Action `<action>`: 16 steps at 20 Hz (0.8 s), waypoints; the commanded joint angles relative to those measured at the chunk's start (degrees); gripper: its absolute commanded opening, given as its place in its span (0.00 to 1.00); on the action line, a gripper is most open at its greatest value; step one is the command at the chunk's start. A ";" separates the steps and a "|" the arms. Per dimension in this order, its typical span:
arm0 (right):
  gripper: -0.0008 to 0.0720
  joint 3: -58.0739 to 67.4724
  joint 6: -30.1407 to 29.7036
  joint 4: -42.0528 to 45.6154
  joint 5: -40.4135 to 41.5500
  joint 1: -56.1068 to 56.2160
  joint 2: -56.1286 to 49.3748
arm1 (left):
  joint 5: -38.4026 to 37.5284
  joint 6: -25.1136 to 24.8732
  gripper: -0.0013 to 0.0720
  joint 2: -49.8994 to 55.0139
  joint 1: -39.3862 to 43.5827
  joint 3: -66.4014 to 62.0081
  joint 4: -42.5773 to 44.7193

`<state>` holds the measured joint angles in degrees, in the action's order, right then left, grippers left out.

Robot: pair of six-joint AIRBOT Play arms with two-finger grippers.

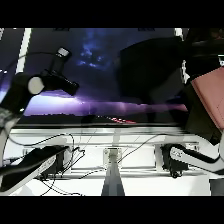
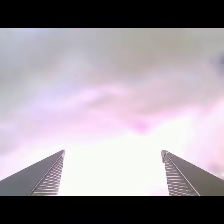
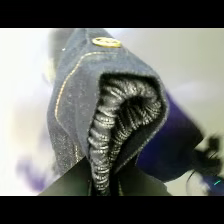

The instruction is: Fold the clothes and pants, and hang the long-sleeved shirts on hangers.

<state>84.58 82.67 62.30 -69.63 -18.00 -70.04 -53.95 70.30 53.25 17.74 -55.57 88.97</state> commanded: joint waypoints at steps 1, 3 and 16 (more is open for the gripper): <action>0.06 2.43 24.17 14.73 -1.20 -14.97 11.13 | 1.29 0.00 0.97 -7.21 -0.04 -1.84 8.15; 0.06 2.43 33.68 19.52 -5.29 -24.26 16.15 | 1.29 0.00 0.97 -9.38 -0.04 -1.84 8.13; 0.36 2.38 31.87 25.11 -10.05 -52.68 26.08 | 1.27 0.00 0.97 -7.76 0.02 -1.77 8.09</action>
<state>86.94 115.22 87.39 -77.52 -68.88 -44.07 -52.71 70.30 44.95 17.74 -57.32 96.99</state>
